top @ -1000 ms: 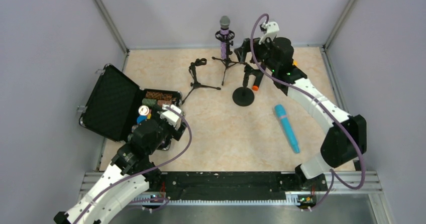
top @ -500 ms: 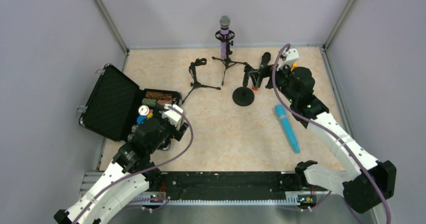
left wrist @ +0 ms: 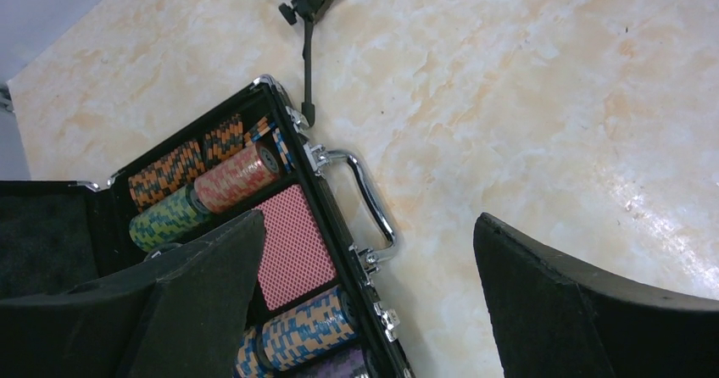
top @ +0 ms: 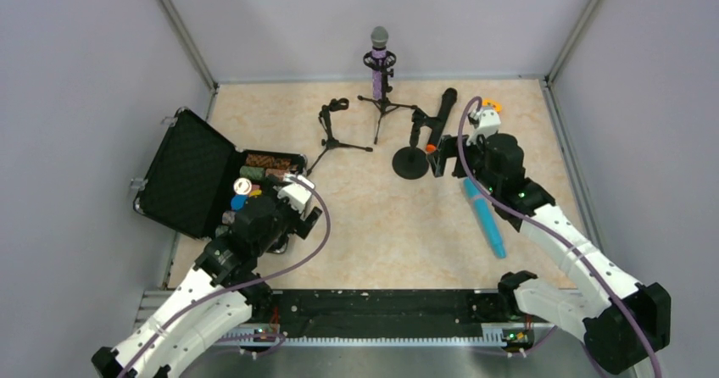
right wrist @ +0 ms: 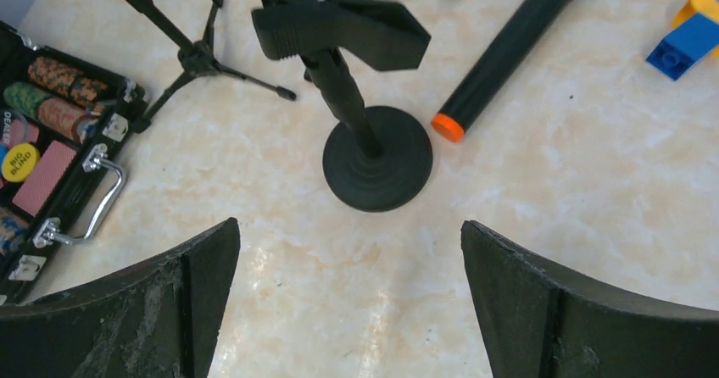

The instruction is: Attach the microphones to the stand

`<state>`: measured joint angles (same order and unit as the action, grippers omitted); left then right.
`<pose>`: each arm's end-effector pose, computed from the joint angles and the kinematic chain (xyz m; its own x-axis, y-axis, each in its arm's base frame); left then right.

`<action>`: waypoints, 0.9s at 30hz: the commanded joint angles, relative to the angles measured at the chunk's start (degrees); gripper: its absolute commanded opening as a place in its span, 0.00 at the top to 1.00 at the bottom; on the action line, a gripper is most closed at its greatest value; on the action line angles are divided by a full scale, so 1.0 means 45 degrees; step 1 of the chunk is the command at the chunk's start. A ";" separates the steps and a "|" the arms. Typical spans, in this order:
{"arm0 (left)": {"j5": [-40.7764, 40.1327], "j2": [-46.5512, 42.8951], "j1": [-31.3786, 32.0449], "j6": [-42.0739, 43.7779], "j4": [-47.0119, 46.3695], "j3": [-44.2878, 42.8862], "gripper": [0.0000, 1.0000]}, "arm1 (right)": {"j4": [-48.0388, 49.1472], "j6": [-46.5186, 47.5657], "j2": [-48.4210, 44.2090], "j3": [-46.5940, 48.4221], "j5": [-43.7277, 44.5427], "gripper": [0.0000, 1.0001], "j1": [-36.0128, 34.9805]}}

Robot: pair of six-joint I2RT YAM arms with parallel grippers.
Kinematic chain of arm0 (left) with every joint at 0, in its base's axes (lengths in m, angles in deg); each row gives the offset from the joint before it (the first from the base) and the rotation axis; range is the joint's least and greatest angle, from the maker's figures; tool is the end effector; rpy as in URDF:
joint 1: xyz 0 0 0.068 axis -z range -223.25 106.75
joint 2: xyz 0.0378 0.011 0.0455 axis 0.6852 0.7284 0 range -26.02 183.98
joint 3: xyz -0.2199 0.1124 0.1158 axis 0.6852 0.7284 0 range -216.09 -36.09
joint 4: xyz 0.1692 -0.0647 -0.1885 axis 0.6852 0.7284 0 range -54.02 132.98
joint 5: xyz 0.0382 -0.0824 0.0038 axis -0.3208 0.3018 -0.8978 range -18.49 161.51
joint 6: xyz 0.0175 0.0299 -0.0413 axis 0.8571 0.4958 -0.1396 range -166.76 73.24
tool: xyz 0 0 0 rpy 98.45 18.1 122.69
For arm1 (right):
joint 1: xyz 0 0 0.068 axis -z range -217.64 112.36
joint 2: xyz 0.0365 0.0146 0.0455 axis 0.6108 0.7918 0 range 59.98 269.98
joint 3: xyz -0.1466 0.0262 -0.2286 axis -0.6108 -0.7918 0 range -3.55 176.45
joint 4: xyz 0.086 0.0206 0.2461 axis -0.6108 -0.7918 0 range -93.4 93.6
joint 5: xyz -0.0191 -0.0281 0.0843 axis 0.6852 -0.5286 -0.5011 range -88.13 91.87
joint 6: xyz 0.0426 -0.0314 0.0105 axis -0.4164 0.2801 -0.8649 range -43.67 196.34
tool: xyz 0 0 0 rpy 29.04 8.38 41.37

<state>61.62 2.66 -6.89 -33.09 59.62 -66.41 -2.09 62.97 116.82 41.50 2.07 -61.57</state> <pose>0.1106 -0.0737 0.2663 -0.1855 0.4257 -0.8857 0.5141 0.8101 0.2817 0.2123 0.0940 0.3102 -0.3602 0.0932 -0.9282 -0.3280 0.9188 0.2195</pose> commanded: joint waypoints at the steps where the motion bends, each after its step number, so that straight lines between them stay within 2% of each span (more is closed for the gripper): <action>1: 0.0247 0.0796 -0.0046 -0.0170 0.0039 -0.0889 0.03 | -0.0578 -0.0435 -0.0219 -0.0351 -0.0470 0.01 0.0101; 7: 0.1579 0.1749 -0.0043 -0.1224 -0.0192 -0.1678 0.01 | -0.0838 -0.0929 -0.0198 -0.0966 -0.0444 0.01 0.0098; 15: 0.2768 0.3117 -0.0046 -0.2860 -0.3505 -0.1464 0.01 | -0.0658 -0.1286 0.0124 -0.1427 -0.1409 0.01 0.0188; 20: 0.3602 0.4775 -0.0043 -0.2963 -0.4023 -0.2367 0.01 | 0.0032 -0.1970 0.0615 -0.1340 -0.4788 0.01 0.1432; 24: 0.4108 0.5833 -0.0050 -0.2965 -0.4198 -0.2830 0.01 | 0.1942 -0.3257 0.0703 -0.1749 -0.7692 0.01 0.2735; 27: 0.4294 0.6236 -0.0042 -0.2990 -0.4590 -0.2703 0.01 | 0.3546 -0.4277 0.0740 -0.1995 -0.9054 0.01 0.3472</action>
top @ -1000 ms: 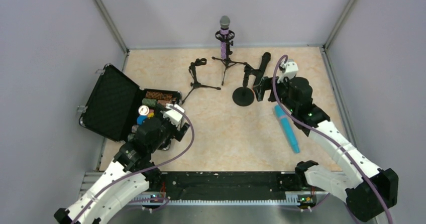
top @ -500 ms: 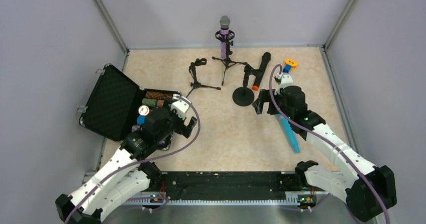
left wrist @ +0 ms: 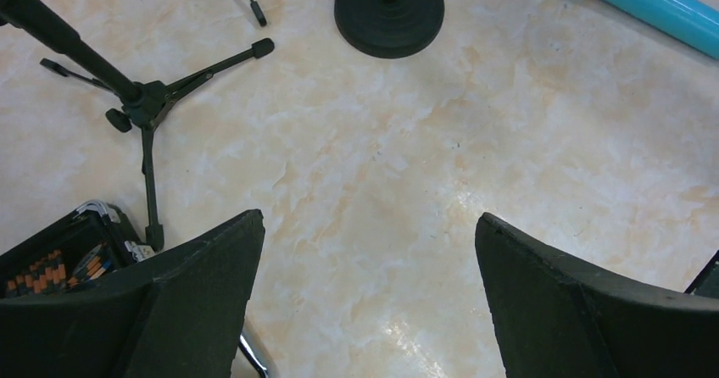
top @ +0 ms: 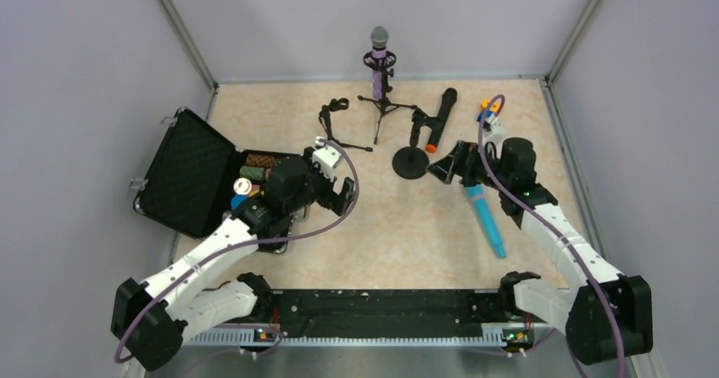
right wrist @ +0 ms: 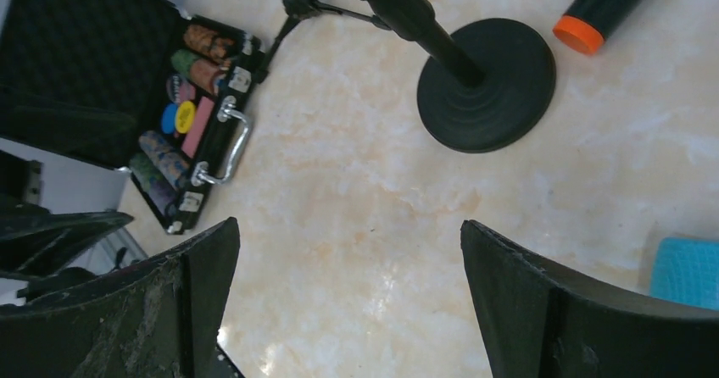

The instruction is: Attach the microphones to the stand

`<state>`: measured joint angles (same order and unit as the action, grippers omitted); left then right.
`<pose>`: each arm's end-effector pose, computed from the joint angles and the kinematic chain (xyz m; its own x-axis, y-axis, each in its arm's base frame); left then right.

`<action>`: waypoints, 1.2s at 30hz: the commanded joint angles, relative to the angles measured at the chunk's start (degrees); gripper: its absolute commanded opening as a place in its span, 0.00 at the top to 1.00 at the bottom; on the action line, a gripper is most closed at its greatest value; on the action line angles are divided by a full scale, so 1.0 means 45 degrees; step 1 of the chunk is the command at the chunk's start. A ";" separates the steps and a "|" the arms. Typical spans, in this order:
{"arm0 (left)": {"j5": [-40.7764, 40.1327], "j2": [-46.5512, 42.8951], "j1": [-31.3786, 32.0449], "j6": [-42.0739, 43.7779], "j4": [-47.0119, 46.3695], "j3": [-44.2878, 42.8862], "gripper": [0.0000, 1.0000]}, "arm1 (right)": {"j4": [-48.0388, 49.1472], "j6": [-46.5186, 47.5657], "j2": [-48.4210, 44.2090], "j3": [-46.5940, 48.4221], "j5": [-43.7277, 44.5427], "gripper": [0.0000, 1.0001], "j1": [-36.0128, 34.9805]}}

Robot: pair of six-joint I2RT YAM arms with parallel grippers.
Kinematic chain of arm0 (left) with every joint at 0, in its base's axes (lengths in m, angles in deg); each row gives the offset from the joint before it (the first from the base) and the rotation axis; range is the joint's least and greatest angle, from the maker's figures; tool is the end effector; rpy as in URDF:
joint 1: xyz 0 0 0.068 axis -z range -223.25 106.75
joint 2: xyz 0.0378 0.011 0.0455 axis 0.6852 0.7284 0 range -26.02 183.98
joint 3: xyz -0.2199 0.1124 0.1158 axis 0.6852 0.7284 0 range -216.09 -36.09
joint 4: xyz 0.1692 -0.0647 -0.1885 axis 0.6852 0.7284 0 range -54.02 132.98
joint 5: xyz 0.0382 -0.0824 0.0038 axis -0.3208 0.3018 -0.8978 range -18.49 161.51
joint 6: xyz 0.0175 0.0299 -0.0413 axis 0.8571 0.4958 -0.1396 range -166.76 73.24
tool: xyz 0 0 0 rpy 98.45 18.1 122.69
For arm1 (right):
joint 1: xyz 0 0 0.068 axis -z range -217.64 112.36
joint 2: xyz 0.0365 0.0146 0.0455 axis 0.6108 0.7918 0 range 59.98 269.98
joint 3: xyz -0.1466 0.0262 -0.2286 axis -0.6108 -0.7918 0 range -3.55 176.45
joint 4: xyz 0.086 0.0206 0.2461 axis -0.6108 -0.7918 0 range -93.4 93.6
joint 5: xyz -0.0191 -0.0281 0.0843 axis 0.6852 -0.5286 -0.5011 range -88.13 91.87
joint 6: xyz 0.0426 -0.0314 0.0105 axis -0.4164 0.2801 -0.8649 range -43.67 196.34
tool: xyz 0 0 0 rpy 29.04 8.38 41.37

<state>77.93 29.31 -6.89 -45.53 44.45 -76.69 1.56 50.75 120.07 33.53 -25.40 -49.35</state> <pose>0.1770 -0.1351 0.2832 -0.3028 0.2494 -0.9198 0.6785 0.7342 -0.0242 0.2249 0.0632 0.2570 -0.6274 0.2621 -0.7332 -0.3500 0.7462 0.5663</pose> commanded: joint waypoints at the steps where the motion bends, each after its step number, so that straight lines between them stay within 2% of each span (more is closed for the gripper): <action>1: 0.0750 0.0384 -0.0046 -0.0525 -0.1313 -0.0391 0.01 | 0.3164 -0.1820 0.0143 -0.0160 -0.3338 0.01 0.0942; 5: 0.1319 0.0060 -0.0034 -0.0956 -0.1362 -0.0430 0.01 | 0.3496 -0.2399 0.1220 0.0754 -0.4075 0.01 0.1380; 11: 0.1375 -0.1398 -0.0018 0.0091 -0.0876 -0.0454 0.01 | 0.5097 -0.3648 0.2902 0.1728 -0.4518 0.01 0.1805; 20: 0.0867 -0.2617 -0.0031 0.1901 0.2708 -0.2250 0.01 | 0.7640 -0.5820 0.5832 0.3279 -0.5331 0.01 0.2092; 25: -0.0434 -0.2685 -0.0027 0.3301 0.3754 -0.2437 0.01 | 0.9303 -0.6853 0.7277 0.3942 -0.5882 0.02 0.2093; 31: -0.0979 -0.2764 -0.0030 0.4203 0.2709 -0.0859 0.01 | 1.2086 -0.9140 0.8698 0.4199 -0.6515 0.08 0.2092; 36: -0.0707 -0.2852 -0.0028 0.4095 0.2051 -0.0138 0.01 | 1.2727 -0.9852 0.9267 0.4458 -0.6784 0.15 0.2088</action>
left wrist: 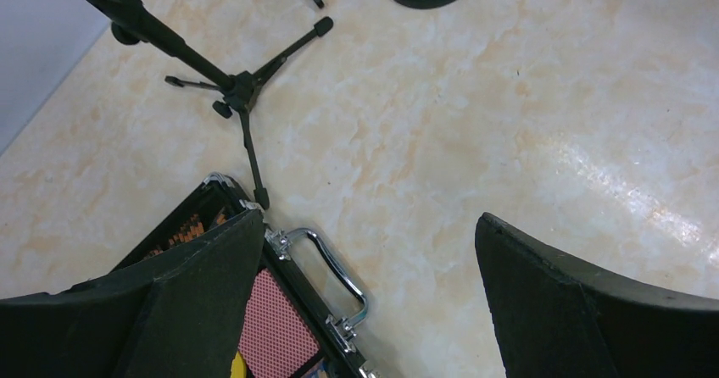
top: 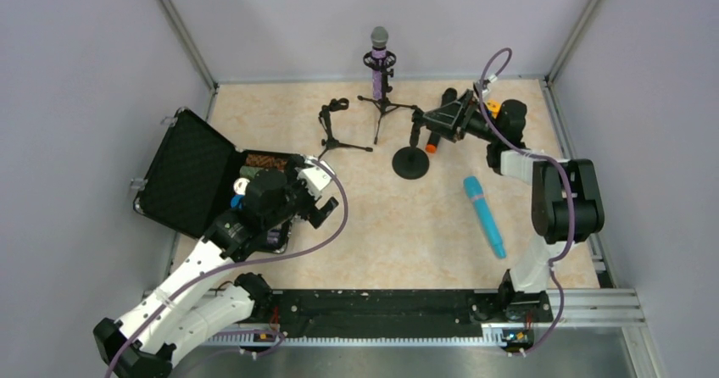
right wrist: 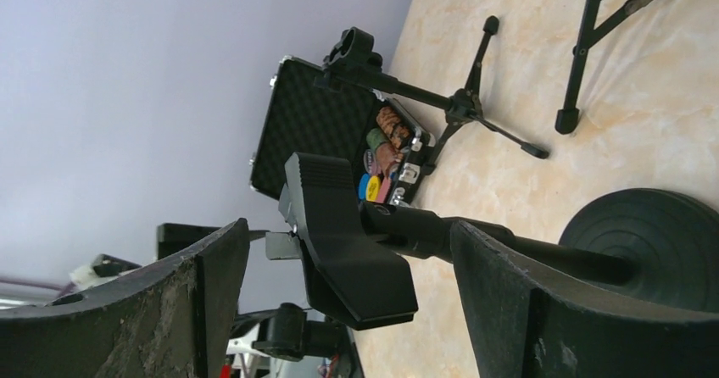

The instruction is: Attach the microphones to the stand

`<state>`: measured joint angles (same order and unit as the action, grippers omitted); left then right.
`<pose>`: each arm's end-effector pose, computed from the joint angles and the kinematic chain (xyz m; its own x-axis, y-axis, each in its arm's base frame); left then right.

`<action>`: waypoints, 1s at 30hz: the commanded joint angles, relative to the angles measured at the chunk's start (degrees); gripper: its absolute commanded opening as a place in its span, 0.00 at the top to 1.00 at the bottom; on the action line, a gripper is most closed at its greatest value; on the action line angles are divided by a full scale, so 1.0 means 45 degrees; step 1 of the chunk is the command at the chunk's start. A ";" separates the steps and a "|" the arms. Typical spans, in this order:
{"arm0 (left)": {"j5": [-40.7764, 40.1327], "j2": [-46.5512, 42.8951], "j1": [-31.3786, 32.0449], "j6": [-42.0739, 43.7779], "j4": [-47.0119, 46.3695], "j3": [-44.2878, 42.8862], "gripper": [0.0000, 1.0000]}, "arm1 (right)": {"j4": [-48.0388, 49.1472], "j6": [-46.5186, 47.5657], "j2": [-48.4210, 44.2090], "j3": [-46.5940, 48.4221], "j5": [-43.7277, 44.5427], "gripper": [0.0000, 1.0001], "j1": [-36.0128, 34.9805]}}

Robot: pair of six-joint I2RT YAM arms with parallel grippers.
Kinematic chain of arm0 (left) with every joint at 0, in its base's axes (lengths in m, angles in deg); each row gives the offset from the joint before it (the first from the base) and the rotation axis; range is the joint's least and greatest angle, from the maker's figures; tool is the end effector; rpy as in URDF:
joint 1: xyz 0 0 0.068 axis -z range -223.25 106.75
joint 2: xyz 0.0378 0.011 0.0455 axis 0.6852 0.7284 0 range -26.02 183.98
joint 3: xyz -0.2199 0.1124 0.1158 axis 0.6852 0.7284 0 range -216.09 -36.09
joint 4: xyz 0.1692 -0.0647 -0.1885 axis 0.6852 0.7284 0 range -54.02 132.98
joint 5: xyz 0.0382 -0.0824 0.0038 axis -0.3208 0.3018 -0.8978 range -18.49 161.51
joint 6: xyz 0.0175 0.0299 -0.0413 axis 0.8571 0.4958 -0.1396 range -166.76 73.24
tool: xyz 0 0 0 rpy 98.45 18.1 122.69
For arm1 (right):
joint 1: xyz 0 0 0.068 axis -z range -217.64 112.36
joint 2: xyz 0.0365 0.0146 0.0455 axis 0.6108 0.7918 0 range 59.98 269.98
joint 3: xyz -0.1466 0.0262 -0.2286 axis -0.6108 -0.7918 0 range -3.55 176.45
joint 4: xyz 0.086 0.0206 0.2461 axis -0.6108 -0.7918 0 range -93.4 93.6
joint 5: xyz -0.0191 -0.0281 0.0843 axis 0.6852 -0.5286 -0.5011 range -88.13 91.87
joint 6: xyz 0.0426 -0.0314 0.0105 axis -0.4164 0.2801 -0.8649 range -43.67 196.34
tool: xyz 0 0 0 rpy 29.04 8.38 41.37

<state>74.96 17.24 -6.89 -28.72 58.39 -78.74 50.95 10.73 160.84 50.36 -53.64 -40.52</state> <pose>0.1391 -0.1049 0.3089 -0.1024 0.4593 -0.8824 0.7026 0.6613 0.2627 0.3730 0.0481 0.2353 -0.7727 0.4776 -0.4181 -0.3579 0.2162 0.9084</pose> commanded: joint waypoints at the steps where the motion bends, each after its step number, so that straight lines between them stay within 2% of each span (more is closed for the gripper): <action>1: -0.0084 -0.0180 -0.0020 0.0323 -0.1040 0.0360 0.01 | 0.1612 -0.0865 0.0236 0.0750 -0.0487 0.15 0.0130; 6: -0.0125 -0.0317 -0.0030 0.0241 -0.1025 0.0580 0.01 | 0.0908 -0.0360 0.0343 0.0840 -0.0384 0.20 0.0111; 12: -0.0220 -0.0370 -0.0033 0.0261 -0.1092 0.0681 0.01 | 0.0506 -0.0289 0.0711 0.1040 -0.0452 0.39 0.0020; 16: -0.0271 -0.0423 -0.0033 0.0271 -0.1094 0.0738 0.01 | 0.0015 0.0026 0.0733 0.1185 -0.0425 0.45 -0.0094; 20: -0.0349 -0.0489 -0.0032 0.0271 -0.1087 0.0799 0.01 | -0.0298 0.0230 0.0767 0.1228 -0.0385 0.58 -0.0123; 30: -0.0486 -0.0547 -0.0033 0.0326 -0.1094 0.0849 0.01 | -0.0805 0.0467 0.0718 0.1416 -0.0461 0.81 -0.0106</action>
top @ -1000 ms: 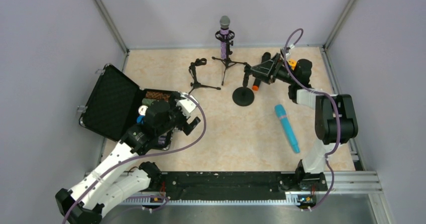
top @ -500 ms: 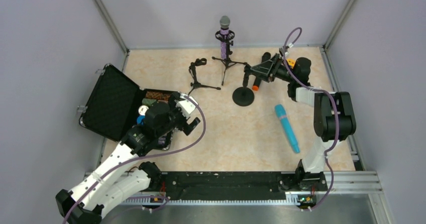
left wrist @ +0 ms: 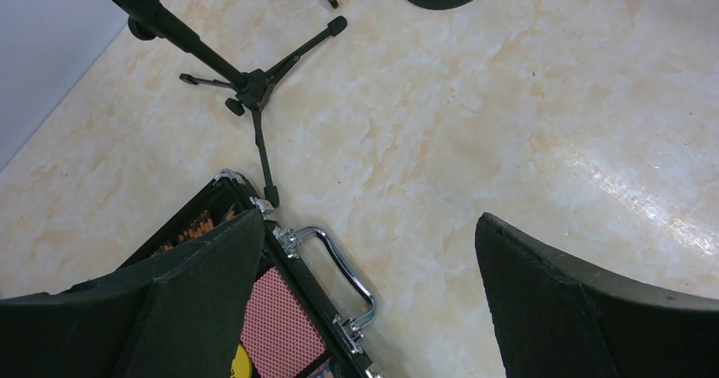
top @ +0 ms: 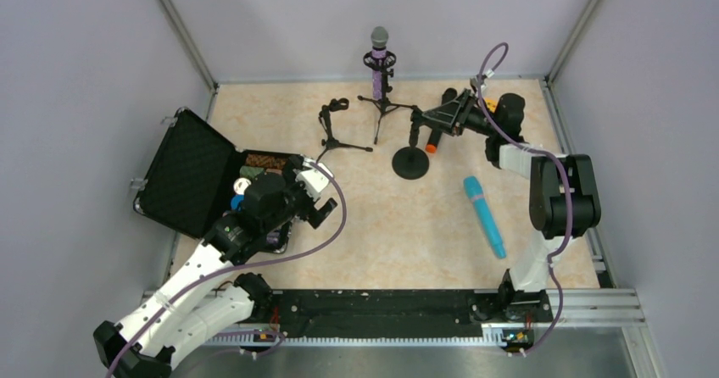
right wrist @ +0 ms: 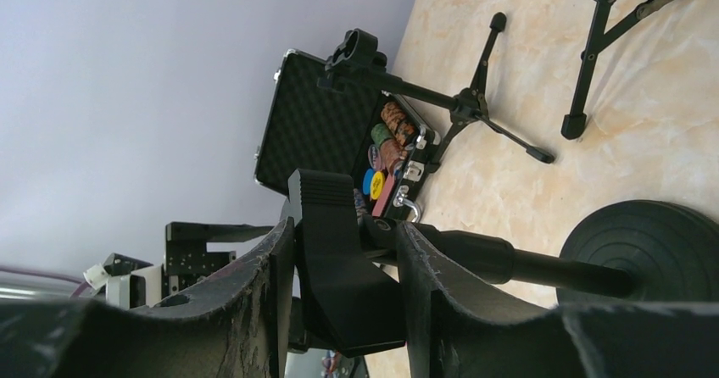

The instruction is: Attach the microphones to the stand

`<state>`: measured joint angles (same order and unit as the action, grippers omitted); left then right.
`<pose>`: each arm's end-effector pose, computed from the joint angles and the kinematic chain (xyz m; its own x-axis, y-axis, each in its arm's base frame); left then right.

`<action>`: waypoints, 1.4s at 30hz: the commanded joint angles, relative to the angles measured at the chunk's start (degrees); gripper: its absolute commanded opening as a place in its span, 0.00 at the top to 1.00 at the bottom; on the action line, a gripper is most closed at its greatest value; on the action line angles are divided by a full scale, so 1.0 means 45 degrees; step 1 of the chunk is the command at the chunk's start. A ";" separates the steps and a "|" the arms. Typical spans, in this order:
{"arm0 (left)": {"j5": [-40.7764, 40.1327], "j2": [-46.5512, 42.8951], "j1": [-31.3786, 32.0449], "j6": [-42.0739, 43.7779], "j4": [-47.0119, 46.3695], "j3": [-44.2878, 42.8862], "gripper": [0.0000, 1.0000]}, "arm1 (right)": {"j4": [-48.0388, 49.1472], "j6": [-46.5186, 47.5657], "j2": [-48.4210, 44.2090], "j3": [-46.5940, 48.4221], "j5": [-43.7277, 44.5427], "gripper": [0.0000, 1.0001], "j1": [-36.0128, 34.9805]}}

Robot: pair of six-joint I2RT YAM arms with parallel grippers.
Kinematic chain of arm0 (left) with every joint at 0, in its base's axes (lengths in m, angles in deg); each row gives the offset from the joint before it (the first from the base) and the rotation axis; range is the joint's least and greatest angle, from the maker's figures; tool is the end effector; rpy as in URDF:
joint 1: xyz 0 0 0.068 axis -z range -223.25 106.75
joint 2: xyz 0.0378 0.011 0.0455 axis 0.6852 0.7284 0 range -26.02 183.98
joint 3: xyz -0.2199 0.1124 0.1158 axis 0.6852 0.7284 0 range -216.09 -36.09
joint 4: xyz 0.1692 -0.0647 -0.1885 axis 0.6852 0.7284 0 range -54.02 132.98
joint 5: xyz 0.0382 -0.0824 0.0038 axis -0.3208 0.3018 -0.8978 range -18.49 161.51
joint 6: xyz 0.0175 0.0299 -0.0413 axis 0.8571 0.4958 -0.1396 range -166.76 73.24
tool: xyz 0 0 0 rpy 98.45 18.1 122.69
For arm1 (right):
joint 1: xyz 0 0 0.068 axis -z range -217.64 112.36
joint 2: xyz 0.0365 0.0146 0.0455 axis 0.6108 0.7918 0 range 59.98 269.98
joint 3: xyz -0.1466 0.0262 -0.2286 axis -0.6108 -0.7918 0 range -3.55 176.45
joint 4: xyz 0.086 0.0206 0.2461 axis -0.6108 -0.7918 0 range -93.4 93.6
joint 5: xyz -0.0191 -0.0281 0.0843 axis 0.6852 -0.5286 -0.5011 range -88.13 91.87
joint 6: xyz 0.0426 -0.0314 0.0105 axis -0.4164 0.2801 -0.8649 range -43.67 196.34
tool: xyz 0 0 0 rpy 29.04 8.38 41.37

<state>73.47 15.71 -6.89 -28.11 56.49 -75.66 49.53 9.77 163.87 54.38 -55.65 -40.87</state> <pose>0.1372 -0.1024 0.2977 -0.0965 0.4680 -0.8784 0.6847 0.6718 0.2827 0.3876 0.0519 0.2353 -0.8007 0.4484 -0.3972 -0.3464 0.1944 0.9177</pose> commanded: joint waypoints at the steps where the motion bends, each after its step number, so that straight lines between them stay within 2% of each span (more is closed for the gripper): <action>1: -0.0156 -0.0231 -0.0033 0.0190 -0.0672 0.0161 0.01 | -0.0836 0.0851 0.0013 0.0593 0.0034 0.82 -0.0043; 8: -0.0239 -0.0228 -0.0033 0.0199 -0.0672 0.0201 0.01 | -0.3393 0.2686 -0.0308 0.1077 0.0520 0.86 -0.0044; 11: -0.0250 -0.0227 -0.0028 0.0194 -0.0672 0.0232 0.01 | -0.4631 0.3586 -0.0508 0.1357 0.0842 0.93 -0.0052; 17: -0.0260 -0.0191 -0.0033 0.0228 -0.0672 0.0221 0.01 | -0.6487 0.4949 -0.0818 0.1815 0.1435 1.00 -0.0098; 24: -0.0287 -0.0179 -0.0032 0.0228 -0.0671 0.0222 0.01 | -0.7912 0.6065 -0.1115 0.2073 0.2027 1.00 -0.0247; 36: -0.0314 -0.0210 -0.0031 0.0217 -0.0670 0.0266 0.01 | -0.8902 0.6885 -0.1162 0.2416 0.2376 1.00 -0.0417; 39: -0.0316 -0.0201 -0.0019 0.0226 -0.0672 0.0265 0.01 | -0.8593 0.6718 -0.1093 0.2375 0.2083 0.91 -0.0421; 42: -0.0307 -0.0245 -0.0033 0.0227 -0.0652 0.0300 0.01 | -0.8329 0.6603 -0.1192 0.2270 0.1881 0.74 -0.0417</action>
<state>72.25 15.69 -6.89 -27.52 56.16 -74.83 14.50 34.93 158.69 64.89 -51.00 -42.42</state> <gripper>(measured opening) 0.986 0.424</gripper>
